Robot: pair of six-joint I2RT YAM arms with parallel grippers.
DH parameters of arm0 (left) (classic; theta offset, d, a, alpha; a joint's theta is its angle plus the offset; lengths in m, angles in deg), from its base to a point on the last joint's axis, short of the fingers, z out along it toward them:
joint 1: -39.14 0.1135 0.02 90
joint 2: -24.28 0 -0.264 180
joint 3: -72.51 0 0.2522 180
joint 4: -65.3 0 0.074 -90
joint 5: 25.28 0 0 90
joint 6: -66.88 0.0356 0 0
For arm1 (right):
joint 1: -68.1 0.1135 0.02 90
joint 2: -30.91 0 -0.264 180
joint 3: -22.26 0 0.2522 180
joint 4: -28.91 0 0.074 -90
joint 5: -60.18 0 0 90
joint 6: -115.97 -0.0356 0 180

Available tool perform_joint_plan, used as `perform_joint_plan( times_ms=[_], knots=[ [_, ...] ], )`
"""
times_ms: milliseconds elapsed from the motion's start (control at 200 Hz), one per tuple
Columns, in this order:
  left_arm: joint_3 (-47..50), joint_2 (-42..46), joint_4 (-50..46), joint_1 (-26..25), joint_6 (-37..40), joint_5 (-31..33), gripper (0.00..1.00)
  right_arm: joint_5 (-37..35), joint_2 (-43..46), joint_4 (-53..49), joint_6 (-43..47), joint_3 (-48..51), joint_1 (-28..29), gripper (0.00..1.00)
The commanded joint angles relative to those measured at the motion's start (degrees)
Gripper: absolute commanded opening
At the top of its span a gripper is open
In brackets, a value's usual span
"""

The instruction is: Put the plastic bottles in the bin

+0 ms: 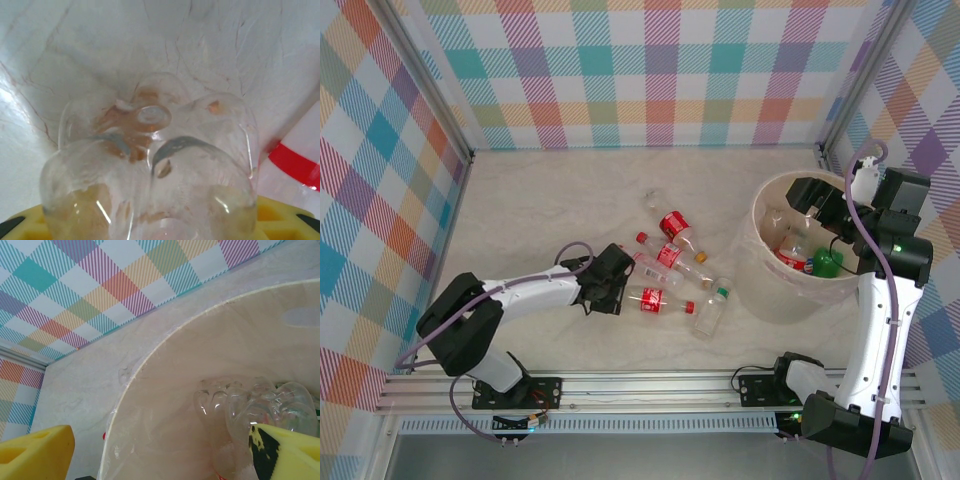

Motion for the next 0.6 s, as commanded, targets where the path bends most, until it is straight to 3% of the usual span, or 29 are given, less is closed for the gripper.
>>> perform_joint_plan(
  times_ms=[0,305,595],
  knots=[
    [-2.32,3.27,-5.66,1.83,2.13,3.19,0.48,1.04,0.16,-0.22,0.88,-1.16,-0.3,0.9],
    [-5.45,9.61,-15.44,4.87,9.03,11.61,0.4,1.76,0.65,-0.48,0.7,-1.78,-0.24,0.9],
    [-14.43,9.66,-20.1,8.32,32.09,17.86,0.36,6.7,0.69,0.47,0.26,-1.87,-0.3,0.9]
  ],
)
